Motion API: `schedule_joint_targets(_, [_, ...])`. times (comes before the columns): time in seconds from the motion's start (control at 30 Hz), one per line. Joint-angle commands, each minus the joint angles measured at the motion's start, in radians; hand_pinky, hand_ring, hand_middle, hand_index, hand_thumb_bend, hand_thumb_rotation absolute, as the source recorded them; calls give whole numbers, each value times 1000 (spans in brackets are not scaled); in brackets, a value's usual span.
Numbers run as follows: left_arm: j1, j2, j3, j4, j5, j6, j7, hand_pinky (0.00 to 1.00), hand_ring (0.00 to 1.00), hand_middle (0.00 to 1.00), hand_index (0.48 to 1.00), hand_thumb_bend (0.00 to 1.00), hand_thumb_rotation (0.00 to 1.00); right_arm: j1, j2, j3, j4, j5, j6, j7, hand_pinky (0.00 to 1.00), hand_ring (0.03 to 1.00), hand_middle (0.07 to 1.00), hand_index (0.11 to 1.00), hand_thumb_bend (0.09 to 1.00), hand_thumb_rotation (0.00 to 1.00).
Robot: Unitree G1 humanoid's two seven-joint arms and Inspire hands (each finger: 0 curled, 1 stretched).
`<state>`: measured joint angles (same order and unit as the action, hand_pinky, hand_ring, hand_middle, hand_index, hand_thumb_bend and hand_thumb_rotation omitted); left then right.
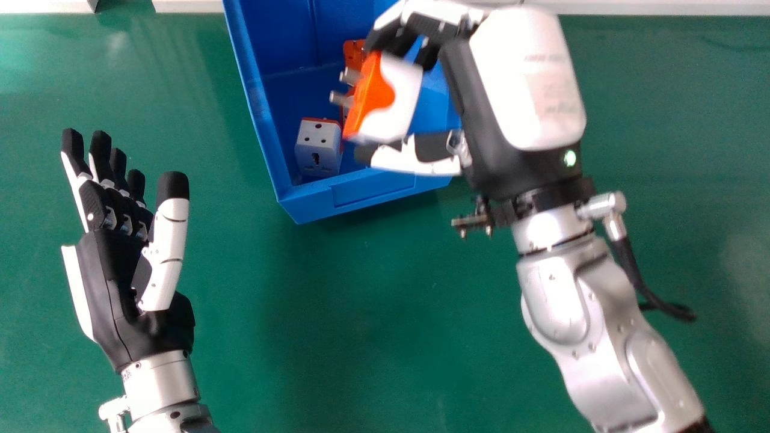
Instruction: Pick all objects and put in blue box
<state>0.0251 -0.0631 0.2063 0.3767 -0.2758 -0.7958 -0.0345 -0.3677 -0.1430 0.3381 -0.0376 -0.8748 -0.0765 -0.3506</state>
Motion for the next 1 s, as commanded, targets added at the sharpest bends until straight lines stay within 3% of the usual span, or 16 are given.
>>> schedule_joint_targets(0.0, [-18,-29,-1,-12,10,-12,4,1000,1000,993,1000,671,420,-67,-3,-16,40,-1,-15,-39,330,420,479,523,506,0])
schedule_joint_targets(0.2, [-31,-26,2,-8,13,-10,14,1000,1000,992,1000,673,422,-186,-6,-6,199,-16,-35,-102,326,417,480,524,504,0])
schedule_joint_targets(0.33, [-40,-27,4,-6,9,-6,20,1000,1000,991,1000,675,423,-316,-9,6,431,-7,-77,-187,325,418,485,522,502,0])
schedule_joint_targets(0.5, [-46,-22,10,-3,18,-15,26,1000,1000,990,1000,679,424,-484,-4,33,770,9,-127,-279,324,419,487,520,501,0])
schedule_joint_targets(0.87, [-49,-23,11,-4,20,-20,22,1000,1000,989,1000,685,423,-666,41,128,1174,16,-171,-396,333,433,502,516,499,0])
schedule_joint_targets(0.97, [-45,-23,12,-5,30,-23,27,1000,1000,987,1000,689,423,-674,43,141,1202,24,-191,-398,331,436,503,518,498,0])
